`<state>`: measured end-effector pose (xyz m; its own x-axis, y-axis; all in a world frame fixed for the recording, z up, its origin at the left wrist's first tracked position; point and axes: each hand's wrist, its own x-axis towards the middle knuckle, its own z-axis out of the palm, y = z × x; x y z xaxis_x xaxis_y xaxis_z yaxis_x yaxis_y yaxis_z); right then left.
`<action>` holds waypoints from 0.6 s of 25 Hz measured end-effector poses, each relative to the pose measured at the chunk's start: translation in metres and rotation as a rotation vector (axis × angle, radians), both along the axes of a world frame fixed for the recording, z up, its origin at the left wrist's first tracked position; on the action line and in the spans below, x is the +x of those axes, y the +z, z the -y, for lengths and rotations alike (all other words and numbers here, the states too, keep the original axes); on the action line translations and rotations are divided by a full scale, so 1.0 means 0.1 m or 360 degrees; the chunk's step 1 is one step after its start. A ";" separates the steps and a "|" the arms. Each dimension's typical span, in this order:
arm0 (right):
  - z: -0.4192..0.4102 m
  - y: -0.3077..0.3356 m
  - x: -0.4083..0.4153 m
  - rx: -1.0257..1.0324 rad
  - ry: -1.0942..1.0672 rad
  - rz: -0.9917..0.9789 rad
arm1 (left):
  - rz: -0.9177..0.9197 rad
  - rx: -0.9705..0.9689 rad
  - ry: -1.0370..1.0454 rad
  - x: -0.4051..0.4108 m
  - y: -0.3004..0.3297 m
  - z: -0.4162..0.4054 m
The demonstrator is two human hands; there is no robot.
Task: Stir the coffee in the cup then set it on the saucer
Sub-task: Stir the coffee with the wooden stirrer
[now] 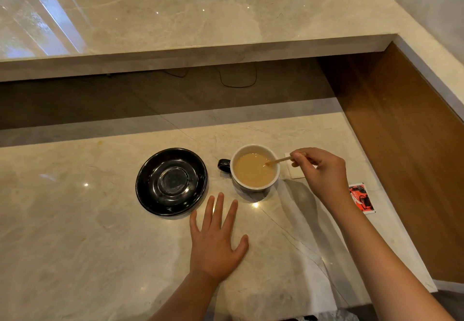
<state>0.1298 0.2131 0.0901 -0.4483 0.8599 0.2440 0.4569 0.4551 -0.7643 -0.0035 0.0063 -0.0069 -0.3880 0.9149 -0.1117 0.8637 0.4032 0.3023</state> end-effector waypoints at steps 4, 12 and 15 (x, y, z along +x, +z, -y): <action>0.10 0.06 0.09 -0.0090 0.0098 0.0072 | -0.0016 -0.0012 -0.0003 0.00 0.00 0.00; 0.33 0.02 -0.21 -0.0077 0.0234 -0.0009 | -0.0010 -0.0008 0.0005 0.00 0.00 0.00; 0.26 0.03 -0.31 0.0062 0.0189 -0.0017 | -0.0027 -0.0020 0.0002 0.00 0.00 -0.01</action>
<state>0.0992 0.1872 0.0927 -0.5437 0.7905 0.2818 0.3896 0.5351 -0.7495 -0.0037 0.0068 -0.0070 -0.3912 0.9129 -0.1167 0.8682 0.4081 0.2824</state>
